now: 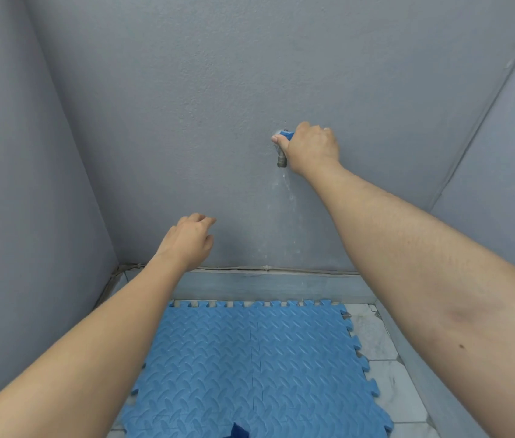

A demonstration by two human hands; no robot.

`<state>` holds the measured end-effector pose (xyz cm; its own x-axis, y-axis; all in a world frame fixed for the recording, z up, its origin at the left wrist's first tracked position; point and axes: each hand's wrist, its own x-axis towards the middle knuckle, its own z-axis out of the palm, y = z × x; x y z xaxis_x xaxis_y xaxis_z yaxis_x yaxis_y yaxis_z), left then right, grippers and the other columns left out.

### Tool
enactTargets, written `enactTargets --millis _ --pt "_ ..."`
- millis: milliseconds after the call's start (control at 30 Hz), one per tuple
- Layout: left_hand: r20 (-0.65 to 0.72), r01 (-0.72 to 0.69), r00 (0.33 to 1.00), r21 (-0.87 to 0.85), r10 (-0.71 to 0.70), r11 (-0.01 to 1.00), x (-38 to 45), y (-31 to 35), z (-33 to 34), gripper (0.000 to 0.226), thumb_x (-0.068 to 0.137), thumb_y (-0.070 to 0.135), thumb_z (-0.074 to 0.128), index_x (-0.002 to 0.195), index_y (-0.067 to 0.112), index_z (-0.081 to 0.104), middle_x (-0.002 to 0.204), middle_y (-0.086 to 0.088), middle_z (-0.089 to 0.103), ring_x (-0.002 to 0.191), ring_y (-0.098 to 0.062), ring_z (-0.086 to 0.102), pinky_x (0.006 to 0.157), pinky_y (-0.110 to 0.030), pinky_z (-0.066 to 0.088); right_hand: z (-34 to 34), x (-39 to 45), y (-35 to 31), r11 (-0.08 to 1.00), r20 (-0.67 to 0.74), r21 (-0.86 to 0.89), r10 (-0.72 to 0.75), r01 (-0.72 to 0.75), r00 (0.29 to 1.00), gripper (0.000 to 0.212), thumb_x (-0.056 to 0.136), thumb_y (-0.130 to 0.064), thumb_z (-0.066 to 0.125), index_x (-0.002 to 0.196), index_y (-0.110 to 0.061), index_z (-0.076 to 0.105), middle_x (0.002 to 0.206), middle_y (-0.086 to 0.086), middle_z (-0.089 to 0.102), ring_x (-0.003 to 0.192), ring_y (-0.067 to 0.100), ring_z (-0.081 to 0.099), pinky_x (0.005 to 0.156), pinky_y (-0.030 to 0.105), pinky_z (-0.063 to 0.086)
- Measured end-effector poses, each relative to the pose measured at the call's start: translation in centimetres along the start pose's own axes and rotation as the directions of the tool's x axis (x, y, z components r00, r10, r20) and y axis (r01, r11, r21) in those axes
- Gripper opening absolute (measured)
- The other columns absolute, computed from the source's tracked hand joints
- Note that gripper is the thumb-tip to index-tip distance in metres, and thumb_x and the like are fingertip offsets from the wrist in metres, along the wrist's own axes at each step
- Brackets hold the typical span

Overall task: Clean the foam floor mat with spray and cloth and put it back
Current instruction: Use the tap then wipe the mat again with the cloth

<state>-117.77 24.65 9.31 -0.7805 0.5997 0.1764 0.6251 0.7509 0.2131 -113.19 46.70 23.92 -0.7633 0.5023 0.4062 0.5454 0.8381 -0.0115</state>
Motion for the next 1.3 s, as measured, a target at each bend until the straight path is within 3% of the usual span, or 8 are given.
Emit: enactTargets --millis 300,500,633,900,1167,1300 --pt "0.005 0.017 1.0 -0.028 -0.017 0.999 -0.2 -0.2 0.9 0.047 0.098 0.02 0.04 0.145 0.013 0.039 0.146 -0.009 0.042 0.13 -0.03 0.04 0.104 -0.045 0.038 0.2 -0.2 0.2 0.999 -0.027 -0.03 -0.039 0.039 0.999 0.067 0.098 -0.061 0.032 0.119 -0.001 0.053 0.118 0.017 0.063 0.111 0.032 0.056 0.09 0.034 0.039" --pt "0.147 0.292 0.947 -0.021 -0.286 0.956 -3.4 -4.9 5.4 0.044 0.098 0.028 0.042 0.137 0.007 0.043 0.138 -0.015 0.046 0.124 -0.035 0.042 0.1 -0.047 0.04 0.7 0.2 0.5 0.999 -0.044 -0.025 -0.04 0.039 0.998 0.068 0.097 -0.062 0.033 0.12 -0.001 0.053 0.118 0.016 0.063 0.112 0.032 0.055 0.088 0.034 0.039" --pt "0.209 0.249 0.946 0.017 -0.248 0.968 -4.7 -4.7 8.5 0.047 0.098 0.028 0.041 0.142 0.012 0.037 0.143 -0.01 0.042 0.128 -0.031 0.041 0.1 -0.044 0.04 1.2 0.4 0.5 0.997 -0.082 -0.055 -0.054 0.05 0.995 0.068 0.098 -0.061 0.031 0.119 -0.001 0.053 0.117 0.016 0.063 0.111 0.031 0.056 0.089 0.034 0.039" --pt "0.161 0.195 0.968 -0.013 -0.191 0.981 -3.0 -3.2 8.5 0.047 0.097 0.026 0.042 0.141 0.01 0.039 0.14 -0.012 0.044 0.126 -0.033 0.041 0.099 -0.043 0.04 1.4 0.7 1.5 0.992 -0.102 0.047 -0.114 0.12 0.988 0.068 0.098 -0.061 0.033 0.12 -0.001 0.052 0.122 0.02 0.061 0.118 0.035 0.052 0.095 0.037 0.036" --pt "0.147 0.17 0.975 -0.022 -0.165 0.985 -2.9 -4.2 8.0 0.049 0.098 0.026 0.043 0.144 0.011 0.036 0.144 -0.013 0.042 0.129 -0.034 0.038 0.103 -0.045 0.038 1.8 2.2 3.0 0.969 -0.074 0.127 -0.203 0.211 0.976 0.069 0.096 -0.064 0.034 0.112 0.0 0.053 0.113 0.023 0.062 0.113 0.04 0.052 0.077 0.036 0.032" --pt "0.144 0.168 0.976 -0.013 -0.165 0.986 -2.9 -4.9 7.9 0.048 0.098 0.025 0.043 0.143 0.011 0.037 0.143 -0.013 0.042 0.128 -0.034 0.039 0.102 -0.045 0.038 1.9 2.7 3.6 0.957 -0.073 0.144 -0.245 0.253 0.967 0.056 0.095 -0.064 0.036 0.095 -0.009 0.046 0.104 0.02 0.062 0.107 0.038 0.054 0.075 0.034 0.031"
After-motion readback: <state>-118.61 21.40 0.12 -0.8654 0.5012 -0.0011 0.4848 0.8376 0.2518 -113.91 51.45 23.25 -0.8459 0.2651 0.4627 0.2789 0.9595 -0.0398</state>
